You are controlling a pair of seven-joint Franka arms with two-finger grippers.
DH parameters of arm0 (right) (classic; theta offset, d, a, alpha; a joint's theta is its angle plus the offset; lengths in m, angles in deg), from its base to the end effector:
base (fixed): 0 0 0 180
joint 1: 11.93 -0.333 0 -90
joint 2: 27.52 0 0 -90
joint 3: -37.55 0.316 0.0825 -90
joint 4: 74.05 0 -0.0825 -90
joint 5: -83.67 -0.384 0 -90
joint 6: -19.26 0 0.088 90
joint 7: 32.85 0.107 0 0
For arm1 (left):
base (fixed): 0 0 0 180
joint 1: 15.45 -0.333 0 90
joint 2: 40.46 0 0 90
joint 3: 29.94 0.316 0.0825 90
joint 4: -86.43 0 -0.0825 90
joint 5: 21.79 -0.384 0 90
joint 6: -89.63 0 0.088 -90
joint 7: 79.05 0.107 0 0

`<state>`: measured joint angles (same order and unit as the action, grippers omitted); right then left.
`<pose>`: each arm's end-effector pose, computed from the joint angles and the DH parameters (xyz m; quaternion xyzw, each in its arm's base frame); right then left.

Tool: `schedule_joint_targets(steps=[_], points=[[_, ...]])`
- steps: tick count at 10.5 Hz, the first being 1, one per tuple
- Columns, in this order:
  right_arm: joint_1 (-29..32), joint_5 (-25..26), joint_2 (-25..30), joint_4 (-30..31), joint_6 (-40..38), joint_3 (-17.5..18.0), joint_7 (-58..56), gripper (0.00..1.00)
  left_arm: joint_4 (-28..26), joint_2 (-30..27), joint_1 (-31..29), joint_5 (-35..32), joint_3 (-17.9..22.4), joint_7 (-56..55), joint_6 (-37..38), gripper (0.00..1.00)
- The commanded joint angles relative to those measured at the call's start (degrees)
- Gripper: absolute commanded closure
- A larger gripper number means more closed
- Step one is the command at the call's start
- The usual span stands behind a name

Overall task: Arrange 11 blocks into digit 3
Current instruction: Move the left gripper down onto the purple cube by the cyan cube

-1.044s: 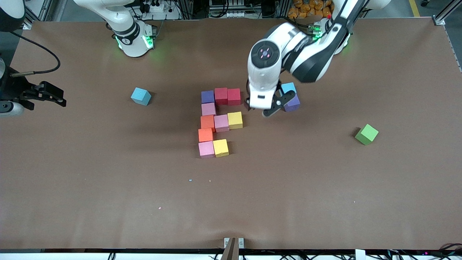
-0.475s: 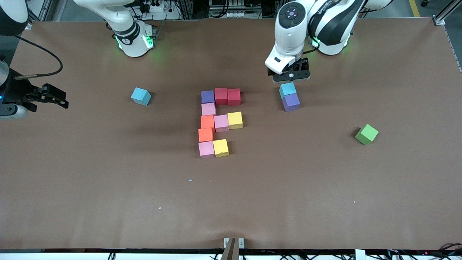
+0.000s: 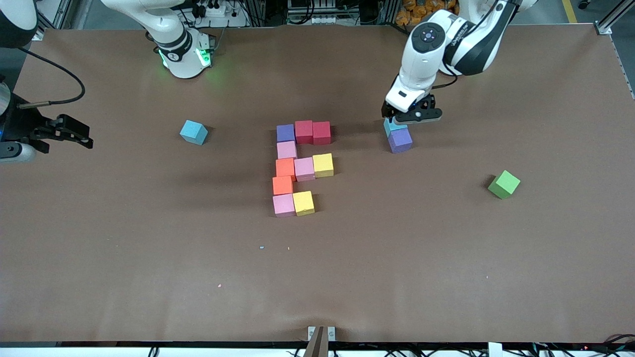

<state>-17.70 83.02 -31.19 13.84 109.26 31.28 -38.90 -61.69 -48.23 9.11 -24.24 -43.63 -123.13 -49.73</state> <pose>0.5736 -0.0018 0.6059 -0.9987 -0.0484 0.0133 0.0029 0.3417 -0.2669 0.3041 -0.9989 -0.0357 -0.0114 0.0295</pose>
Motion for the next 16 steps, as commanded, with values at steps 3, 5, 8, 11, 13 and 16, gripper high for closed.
schedule_joint_targets(steps=[3, 5, 8, 11, 13, 16], points=[[0.8, -0.5, 0.9, -0.3, -0.7, 0.0, -0.5, 0.00, -7.4, 6.9, -4.1, 0.1, -0.4, 0.3, -22.5, 0.00], [0.8, -0.5, 1.1, -0.3, -1.3, -0.1, -0.6, 0.00, -7.0, 12.8, -4.9, 0.0, -0.4, -0.3, -30.0, 0.00], [0.7, -0.5, 0.8, -0.5, -0.8, 0.0, -0.5, 0.00, -6.4, 17.1, -4.9, 0.0, -0.3, -0.4, -33.6, 0.00], [0.8, -0.5, 0.9, -0.5, -1.2, 0.0, -0.6, 0.00, -6.1, 18.7, -4.9, 0.0, -0.2, -2.3, -34.8, 0.00], [0.8, -0.5, 0.8, -0.4, -1.3, -0.1, -0.5, 0.00, -5.7, 18.8, -4.8, 0.0, -0.3, -5.0, -34.6, 0.44], [0.4, -0.5, 0.2, -0.3, -0.3, -0.1, -0.5, 0.00, -3.9, 19.1, -4.8, 0.0, -0.3, -7.7, -33.8, 0.97]])
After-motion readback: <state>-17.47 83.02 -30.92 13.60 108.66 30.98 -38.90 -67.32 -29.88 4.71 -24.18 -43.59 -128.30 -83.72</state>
